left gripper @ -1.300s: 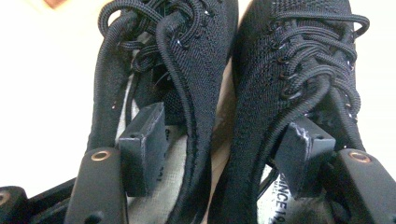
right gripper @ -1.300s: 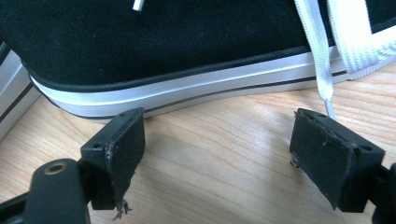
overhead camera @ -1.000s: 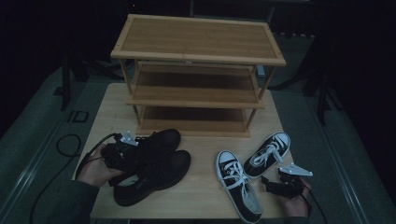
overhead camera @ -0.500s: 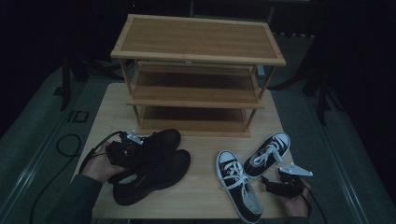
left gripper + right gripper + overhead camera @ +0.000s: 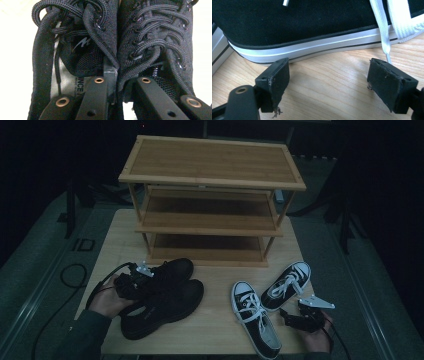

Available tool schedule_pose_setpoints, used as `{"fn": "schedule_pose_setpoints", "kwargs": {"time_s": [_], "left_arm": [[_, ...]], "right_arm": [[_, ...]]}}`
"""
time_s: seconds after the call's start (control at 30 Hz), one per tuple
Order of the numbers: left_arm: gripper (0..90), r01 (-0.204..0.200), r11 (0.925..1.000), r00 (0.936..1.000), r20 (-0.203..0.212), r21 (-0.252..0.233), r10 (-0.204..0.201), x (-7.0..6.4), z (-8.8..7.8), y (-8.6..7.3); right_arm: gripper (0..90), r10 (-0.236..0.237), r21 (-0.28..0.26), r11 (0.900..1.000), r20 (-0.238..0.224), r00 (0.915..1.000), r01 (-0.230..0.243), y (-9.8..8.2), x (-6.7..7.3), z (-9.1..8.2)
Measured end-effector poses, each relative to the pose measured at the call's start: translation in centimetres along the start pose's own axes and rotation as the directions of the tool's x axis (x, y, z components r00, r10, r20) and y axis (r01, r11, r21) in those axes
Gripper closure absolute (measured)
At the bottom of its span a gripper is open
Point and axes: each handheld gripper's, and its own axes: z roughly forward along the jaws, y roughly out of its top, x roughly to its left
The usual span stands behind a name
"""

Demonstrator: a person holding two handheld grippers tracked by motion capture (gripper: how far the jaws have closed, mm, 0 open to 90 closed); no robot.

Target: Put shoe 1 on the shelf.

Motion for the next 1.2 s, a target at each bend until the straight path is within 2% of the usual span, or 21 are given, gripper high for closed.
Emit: {"fn": "schedule_pose_setpoints", "kwargs": {"time_s": [0.4,0.73,1.03,1.2], "left_arm": [[86.1,0.003,0.9996,0.9999,-0.01,-0.03,-0.003,-0.5,-0.1,-0.3],[86.2,0.001,0.9975,0.9999,-0.015,-0.071,-0.002,-1.4,-1.0,0.4],[86.2,0.029,0.9958,0.998,-0.054,-0.087,-0.033,-1.5,-1.7,1.6],[86.1,0.05,0.9942,0.9968,-0.057,-0.095,-0.055,-1.5,-1.5,2.0]], "right_arm": [[17.8,0.0,0.001,1.0,0.0,1.0,0.0,0.0,0.0,0.0],[17.8,0.0,0.0,1.0,0.0,1.0,0.0,0.0,0.0,0.0],[17.8,0.0,0.0,1.0,0.0,1.0,0.0,0.0,0.0,0.0],[17.8,0.0,0.0,1.0,0.0,1.0,0.0,0.0,0.0,0.0]]}}
